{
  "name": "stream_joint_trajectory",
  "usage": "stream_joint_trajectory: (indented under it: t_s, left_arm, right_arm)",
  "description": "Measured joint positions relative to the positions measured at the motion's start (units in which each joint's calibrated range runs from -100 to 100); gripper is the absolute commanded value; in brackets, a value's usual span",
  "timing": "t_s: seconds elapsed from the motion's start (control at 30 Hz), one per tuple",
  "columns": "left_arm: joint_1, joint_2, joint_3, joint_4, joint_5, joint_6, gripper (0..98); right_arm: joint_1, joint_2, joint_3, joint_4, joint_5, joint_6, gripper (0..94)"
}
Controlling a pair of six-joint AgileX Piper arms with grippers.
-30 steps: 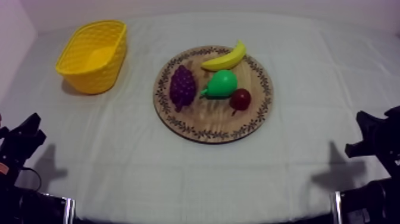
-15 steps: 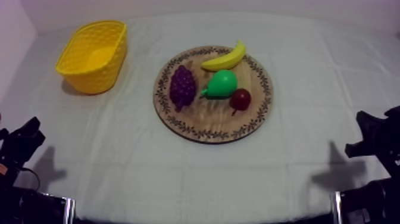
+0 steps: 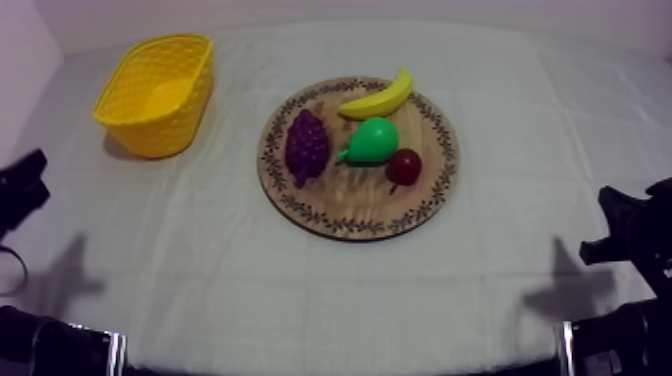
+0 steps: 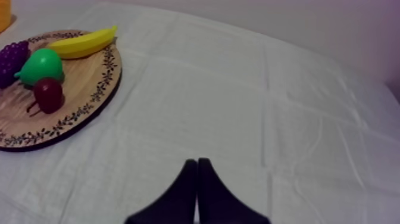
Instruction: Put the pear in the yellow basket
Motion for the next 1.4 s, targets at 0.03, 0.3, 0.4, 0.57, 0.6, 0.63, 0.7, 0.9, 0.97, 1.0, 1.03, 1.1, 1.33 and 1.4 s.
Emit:
stream_joint_trajectory:
  t_s: [0.03,0.3,0.4,0.57,0.6,0.63,0.7,0.9,0.97,1.0,1.03,1.1,1.33,1.4]
  left_arm:
    - [0.5,2.4,-2.5,0.0,0.0,-0.7,0.6]
    - [8.1,26.9,-28.4,-2.05,1.4,-4.1,0.7]
    - [11.9,35.5,-37.4,-3.87,2.6,-3.2,0.8]
    - [18.4,49.9,-50.5,-5.68,1.1,-2.6,1.0]
    - [19.6,52.8,-52.6,-5.63,0.3,-2.8,1.0]
    - [20.7,55.7,-54.5,-5.53,-0.5,-3.0,1.0]
    - [22.7,60.7,-57.3,-5.35,-1.5,-3.3,1.1]
    - [27.7,75.0,-60.7,-5.47,-3.8,-3.3,1.5]
    - [29.0,79.0,-60.4,-5.47,-4.5,-3.3,1.7]
    - [29.4,80.5,-60.1,-5.63,-4.9,-3.2,1.8]
    - [29.9,82.1,-59.7,-5.84,-5.1,-3.0,1.8]
    - [30.6,84.6,-59.1,-6.26,-5.4,-2.6,1.9]
    - [31.7,88.6,-57.6,-7.9,-5.6,-0.7,6.8]
    - [31.7,88.9,-57.5,-7.97,-5.6,-0.5,22.8]
  right_arm:
    - [0.0,0.0,0.0,0.0,0.0,0.0,0.3]
    - [0.0,0.0,0.0,0.0,0.0,0.0,0.3]
    - [0.0,0.0,0.0,0.0,0.0,0.0,0.3]
    - [0.0,0.0,0.0,0.0,0.0,0.0,0.3]
    - [0.0,0.0,0.0,0.0,0.0,0.0,0.3]
    - [0.0,0.0,0.0,0.0,0.0,0.0,0.3]
    - [0.0,0.0,0.0,0.0,0.0,0.0,0.3]
    - [0.0,0.0,0.0,0.0,0.0,0.0,0.3]
    - [0.0,0.0,0.0,0.0,0.0,0.0,0.3]
    - [0.0,0.0,0.0,0.0,0.0,0.0,0.3]
    - [0.0,0.0,0.0,0.0,0.0,0.0,0.3]
    - [0.0,0.0,0.0,0.0,0.0,0.0,0.3]
    - [0.0,0.0,0.0,0.0,0.0,0.0,0.3]
    - [0.0,0.0,0.0,0.0,-0.1,0.0,0.3]
